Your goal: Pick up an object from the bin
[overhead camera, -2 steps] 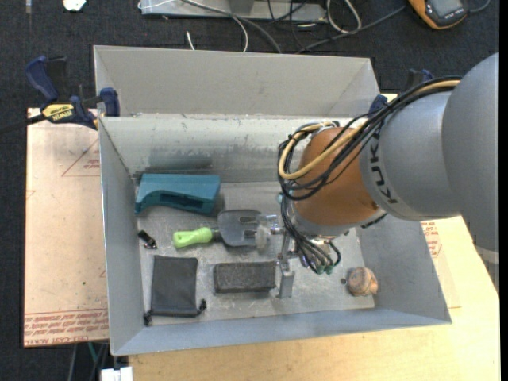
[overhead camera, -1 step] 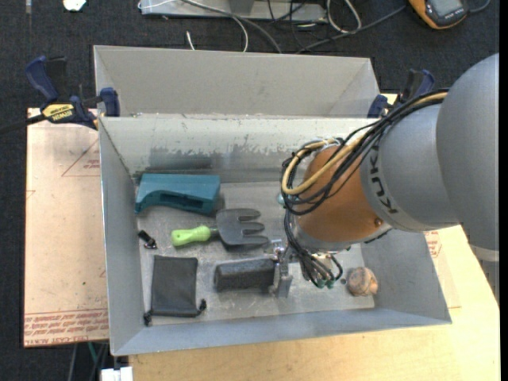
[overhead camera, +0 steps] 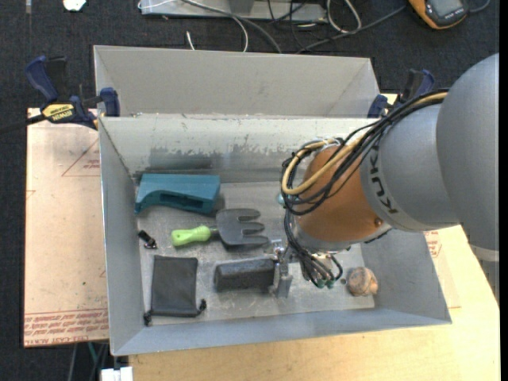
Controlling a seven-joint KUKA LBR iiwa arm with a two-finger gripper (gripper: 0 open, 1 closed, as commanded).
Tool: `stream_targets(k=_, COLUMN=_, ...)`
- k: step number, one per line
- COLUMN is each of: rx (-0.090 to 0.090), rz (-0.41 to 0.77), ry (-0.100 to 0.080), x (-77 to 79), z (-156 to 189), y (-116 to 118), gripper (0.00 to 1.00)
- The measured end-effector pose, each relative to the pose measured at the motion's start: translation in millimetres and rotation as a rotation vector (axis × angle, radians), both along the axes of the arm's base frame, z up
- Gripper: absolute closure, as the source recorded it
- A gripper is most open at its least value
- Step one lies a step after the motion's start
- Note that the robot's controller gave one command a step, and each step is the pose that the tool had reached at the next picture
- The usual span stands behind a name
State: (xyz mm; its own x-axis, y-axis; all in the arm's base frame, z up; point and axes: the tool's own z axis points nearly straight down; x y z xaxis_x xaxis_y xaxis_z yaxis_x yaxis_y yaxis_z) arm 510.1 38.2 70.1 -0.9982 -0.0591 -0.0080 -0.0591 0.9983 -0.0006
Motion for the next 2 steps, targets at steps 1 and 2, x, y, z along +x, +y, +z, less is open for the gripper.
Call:
stream_targets(k=1, rx=0.001, rz=0.0, ry=0.004, x=5.3, z=62, y=5, gripper=1.0)
stream_targets(k=2, rx=0.001, rz=-0.046, ry=0.009, x=-1.6, z=131, y=1, gripper=1.0)
